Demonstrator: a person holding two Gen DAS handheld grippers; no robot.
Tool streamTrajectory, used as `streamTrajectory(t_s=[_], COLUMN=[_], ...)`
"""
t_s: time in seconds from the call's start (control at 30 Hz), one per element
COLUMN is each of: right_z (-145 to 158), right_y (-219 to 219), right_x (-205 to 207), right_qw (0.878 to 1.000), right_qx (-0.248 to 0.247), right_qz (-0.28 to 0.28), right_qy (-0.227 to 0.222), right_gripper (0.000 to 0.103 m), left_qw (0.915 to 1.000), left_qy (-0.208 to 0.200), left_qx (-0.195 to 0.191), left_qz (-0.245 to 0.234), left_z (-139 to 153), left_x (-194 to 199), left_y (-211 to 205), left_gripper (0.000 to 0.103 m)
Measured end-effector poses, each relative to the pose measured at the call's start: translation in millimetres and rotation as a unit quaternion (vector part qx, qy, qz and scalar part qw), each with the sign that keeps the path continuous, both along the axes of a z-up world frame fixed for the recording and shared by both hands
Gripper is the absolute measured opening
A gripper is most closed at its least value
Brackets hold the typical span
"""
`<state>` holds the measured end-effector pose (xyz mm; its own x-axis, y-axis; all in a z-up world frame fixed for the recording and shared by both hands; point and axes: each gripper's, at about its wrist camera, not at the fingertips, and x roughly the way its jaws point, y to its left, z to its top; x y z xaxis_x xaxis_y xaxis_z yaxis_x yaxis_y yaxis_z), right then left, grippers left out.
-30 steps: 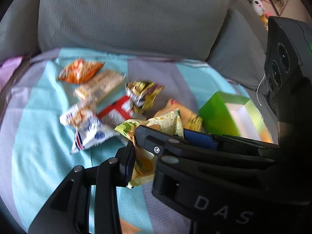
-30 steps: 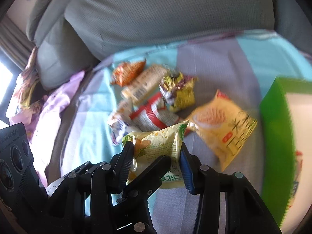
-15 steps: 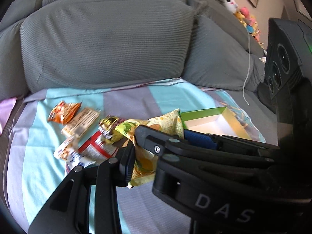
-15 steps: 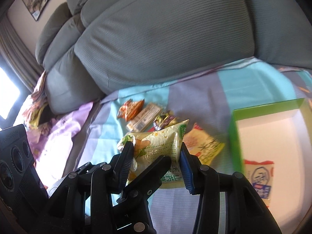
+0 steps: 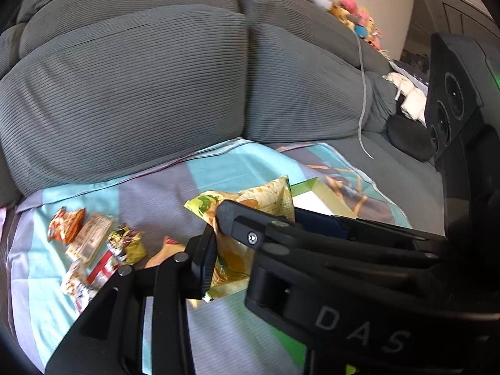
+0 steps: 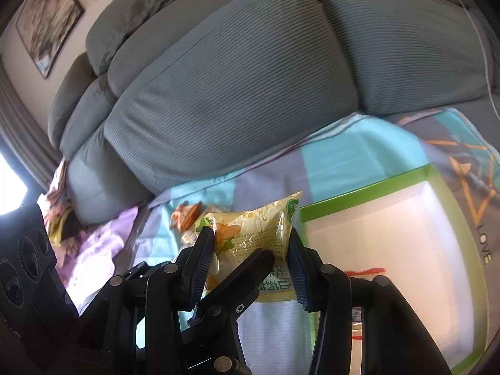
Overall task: Organize snacks
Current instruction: 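Carry the yellow-green bag with the right gripper into the green box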
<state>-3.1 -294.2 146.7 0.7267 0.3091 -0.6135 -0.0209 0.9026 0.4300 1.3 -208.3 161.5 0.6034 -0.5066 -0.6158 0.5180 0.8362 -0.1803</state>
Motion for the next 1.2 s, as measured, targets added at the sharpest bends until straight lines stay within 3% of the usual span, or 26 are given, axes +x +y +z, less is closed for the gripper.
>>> streamTrajectory(t_s=[0.57, 1.2], right_z=[-10, -63], right_y=[-71, -118], right_x=[-10, 1], right_qw=[0.997, 0.987], right_qx=[0.029, 0.052], right_qz=[-0.067, -0.107], right_qy=[0.013, 0.112], right_gripper=[0.049, 0.049], left_qw=[0.9975, 0.9865], left_qy=[0.016, 0.121], left_qx=[0.024, 0.045], left_qz=[-0.065, -0.1], left_z=[-10, -60], left_x=[7, 28], left_y=[-66, -116], left_gripper=[0.035, 0.035])
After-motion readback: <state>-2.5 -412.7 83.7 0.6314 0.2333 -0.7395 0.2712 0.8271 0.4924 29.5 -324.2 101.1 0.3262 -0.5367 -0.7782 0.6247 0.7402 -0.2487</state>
